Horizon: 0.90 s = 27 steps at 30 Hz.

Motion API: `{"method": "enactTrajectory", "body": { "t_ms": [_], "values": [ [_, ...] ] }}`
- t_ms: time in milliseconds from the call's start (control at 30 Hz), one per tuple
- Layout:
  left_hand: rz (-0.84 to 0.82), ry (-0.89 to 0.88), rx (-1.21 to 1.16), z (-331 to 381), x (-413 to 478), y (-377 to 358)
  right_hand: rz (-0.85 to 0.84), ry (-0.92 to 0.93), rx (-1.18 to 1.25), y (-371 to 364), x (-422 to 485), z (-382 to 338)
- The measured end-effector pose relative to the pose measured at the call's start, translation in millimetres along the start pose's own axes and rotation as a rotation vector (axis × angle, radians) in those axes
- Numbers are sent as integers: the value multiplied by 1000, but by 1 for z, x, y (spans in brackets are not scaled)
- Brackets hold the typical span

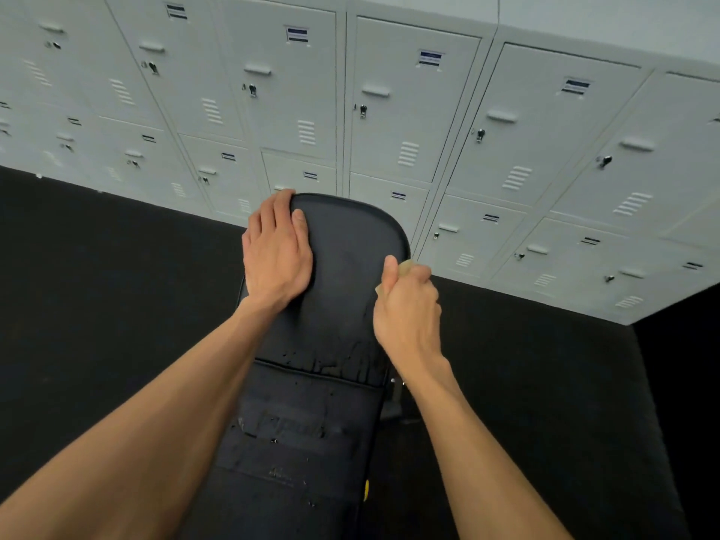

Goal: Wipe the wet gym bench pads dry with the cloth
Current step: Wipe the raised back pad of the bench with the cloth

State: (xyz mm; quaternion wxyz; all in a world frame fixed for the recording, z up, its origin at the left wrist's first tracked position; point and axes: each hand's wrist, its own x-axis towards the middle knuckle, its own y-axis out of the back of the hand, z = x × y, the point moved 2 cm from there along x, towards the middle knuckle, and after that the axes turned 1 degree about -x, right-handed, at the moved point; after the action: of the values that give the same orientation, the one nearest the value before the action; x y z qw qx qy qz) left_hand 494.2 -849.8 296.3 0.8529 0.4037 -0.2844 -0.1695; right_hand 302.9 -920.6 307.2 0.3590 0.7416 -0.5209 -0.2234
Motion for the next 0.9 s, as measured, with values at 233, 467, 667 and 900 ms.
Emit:
{"method": "enactTrajectory", "body": {
  "t_ms": [233,467,667,900],
  "values": [
    [-3,-21,3,-4,-1,-3,155,-6,16,-23,24,-29],
    [14,-17,13,-2,-2,-2,173,-108,83,-38,-25,-3],
    [15,-11,3,0,-3,-2,120,-129,26,-42,-63,14],
    [-58,-23,-58,-2,-1,6,-156,-82,-255,-17,-87,31]
  ]
}}
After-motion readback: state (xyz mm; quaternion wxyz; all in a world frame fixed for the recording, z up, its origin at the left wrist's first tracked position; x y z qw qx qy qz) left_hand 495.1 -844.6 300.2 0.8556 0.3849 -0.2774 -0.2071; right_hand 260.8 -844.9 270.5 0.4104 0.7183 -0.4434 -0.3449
